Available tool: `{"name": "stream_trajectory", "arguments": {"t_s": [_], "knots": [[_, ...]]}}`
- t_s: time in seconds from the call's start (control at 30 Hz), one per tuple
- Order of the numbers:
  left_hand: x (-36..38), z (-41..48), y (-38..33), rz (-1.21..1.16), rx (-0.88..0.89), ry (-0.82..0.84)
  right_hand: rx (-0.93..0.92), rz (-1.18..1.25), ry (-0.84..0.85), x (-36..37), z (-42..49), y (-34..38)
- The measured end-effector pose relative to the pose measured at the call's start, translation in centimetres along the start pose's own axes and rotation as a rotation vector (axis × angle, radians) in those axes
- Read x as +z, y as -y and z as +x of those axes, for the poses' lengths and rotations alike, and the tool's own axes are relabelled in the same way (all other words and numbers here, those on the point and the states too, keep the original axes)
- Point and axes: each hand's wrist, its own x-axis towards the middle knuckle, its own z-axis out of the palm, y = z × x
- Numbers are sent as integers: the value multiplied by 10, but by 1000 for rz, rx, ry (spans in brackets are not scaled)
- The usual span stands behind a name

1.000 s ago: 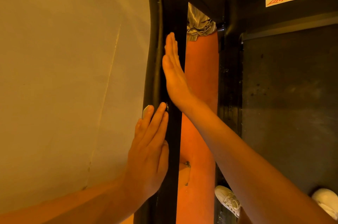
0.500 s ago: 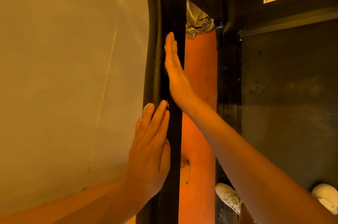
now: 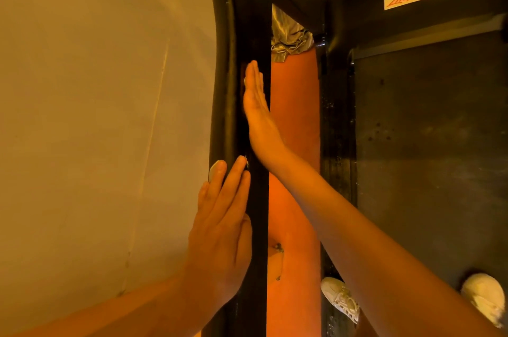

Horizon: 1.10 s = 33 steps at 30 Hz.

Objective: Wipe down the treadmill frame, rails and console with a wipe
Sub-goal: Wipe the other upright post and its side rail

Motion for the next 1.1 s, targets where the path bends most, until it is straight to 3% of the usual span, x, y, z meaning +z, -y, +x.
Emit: {"name": "stream_trajectory", "arguments": {"t_s": [0.1,0.3,0.5,0.7,0.83,1.0,1.1], "knots": [[0,0,1,-3,8,-5,-13,-61,40,-5,-15,-28],[1,0,2,-6,13,-9,231,-39,-12,-18,-9,-39],[1,0,3,-46,25,-23,24,-26,-28,5,-15,8],[1,0,3,-94,5,-41,-119,15,64,5,-31,19],[0,-1,3,-107,-2,-54,-107,37,80,7,-40,22],[2,-1,4,-88,2,-44,-49,-68,17,-4,15,46],[3,-1,4,-88,-2,-48,-114,-125,58,-9,14,44]]}}
